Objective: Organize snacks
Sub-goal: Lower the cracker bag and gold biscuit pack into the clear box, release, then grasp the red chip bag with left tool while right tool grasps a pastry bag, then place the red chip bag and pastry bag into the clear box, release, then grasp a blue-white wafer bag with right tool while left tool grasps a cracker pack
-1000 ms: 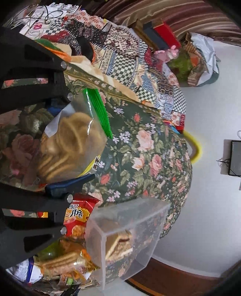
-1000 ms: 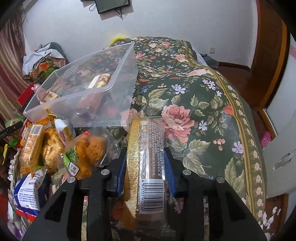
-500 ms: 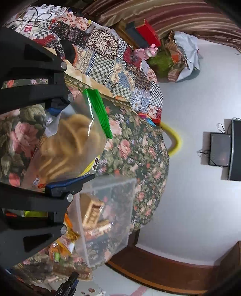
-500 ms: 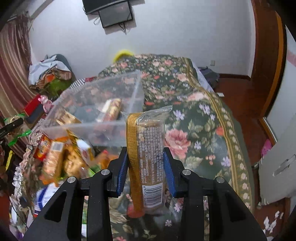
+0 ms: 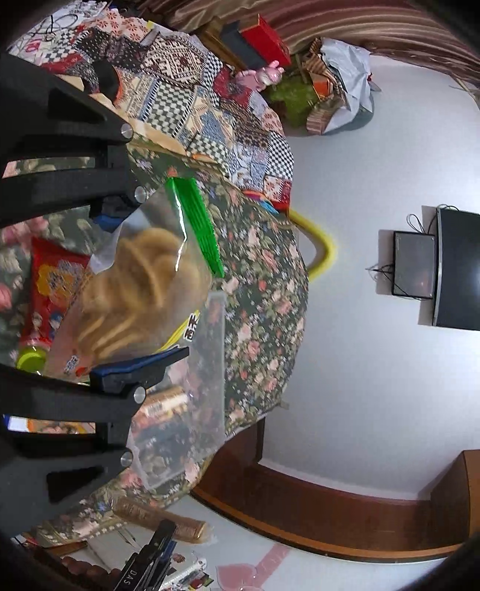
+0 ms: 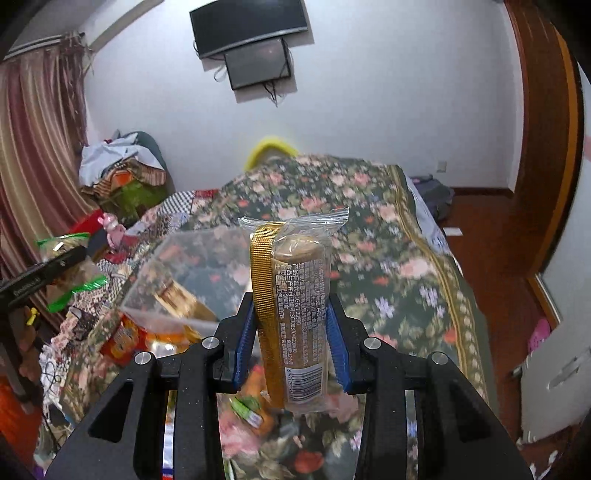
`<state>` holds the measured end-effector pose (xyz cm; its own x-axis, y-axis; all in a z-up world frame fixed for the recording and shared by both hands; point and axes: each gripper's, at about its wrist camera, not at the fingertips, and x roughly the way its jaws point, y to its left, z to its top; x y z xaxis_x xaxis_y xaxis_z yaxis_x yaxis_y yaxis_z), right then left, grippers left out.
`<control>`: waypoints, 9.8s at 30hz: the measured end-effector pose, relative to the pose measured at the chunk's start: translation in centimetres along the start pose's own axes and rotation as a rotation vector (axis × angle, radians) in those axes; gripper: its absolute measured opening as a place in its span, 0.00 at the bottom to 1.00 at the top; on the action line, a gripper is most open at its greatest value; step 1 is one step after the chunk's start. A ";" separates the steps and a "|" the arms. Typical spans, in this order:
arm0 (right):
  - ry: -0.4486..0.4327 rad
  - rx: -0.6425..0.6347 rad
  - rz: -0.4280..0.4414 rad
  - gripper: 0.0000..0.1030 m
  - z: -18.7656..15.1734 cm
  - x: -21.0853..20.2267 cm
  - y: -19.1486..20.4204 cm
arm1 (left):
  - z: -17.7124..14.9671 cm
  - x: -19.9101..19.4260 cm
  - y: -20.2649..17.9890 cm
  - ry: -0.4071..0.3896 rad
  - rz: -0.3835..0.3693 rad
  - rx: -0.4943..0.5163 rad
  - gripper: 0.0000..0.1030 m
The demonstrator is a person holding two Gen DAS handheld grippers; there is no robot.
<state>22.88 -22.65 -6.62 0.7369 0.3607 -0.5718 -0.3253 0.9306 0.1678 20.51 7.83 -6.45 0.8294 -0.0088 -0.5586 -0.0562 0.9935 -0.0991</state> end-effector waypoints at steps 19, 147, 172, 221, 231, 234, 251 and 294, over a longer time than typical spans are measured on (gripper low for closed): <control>-0.014 -0.098 -0.001 0.32 4.1 4.8 2.6 | 1.4 8.7 -5.5 0.076 -0.053 0.064 0.51; 0.346 0.044 0.064 0.61 -7.9 6.7 1.8 | -11.5 4.1 -1.5 0.347 -0.068 0.095 0.35; 0.162 -0.019 0.046 0.34 -5.3 -0.2 1.9 | -5.5 -2.4 -2.1 0.155 -0.044 0.066 0.24; 0.116 -0.125 0.080 0.55 -0.4 5.3 6.4 | -1.2 5.5 -3.1 0.130 0.005 0.127 0.75; 0.150 -0.174 0.114 0.64 -4.3 1.2 8.2 | -4.9 0.0 -1.8 0.193 -0.026 0.061 0.80; 0.185 -0.166 0.142 0.65 -6.0 1.2 8.8 | -6.9 -1.0 -1.2 0.221 -0.017 0.051 0.80; 0.379 -0.111 0.252 0.76 -10.9 5.4 11.2 | -12.2 -2.1 0.2 0.321 0.011 0.061 0.80; 0.161 -0.031 0.096 0.57 -7.8 0.5 2.5 | -10.1 5.6 -5.9 0.380 -0.128 0.027 0.35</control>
<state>17.81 -20.64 -12.77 0.5983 0.4308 -0.6756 -0.4098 0.8891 0.2040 19.85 0.77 -17.28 0.5634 -0.1688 -0.8088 0.0528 0.9843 -0.1686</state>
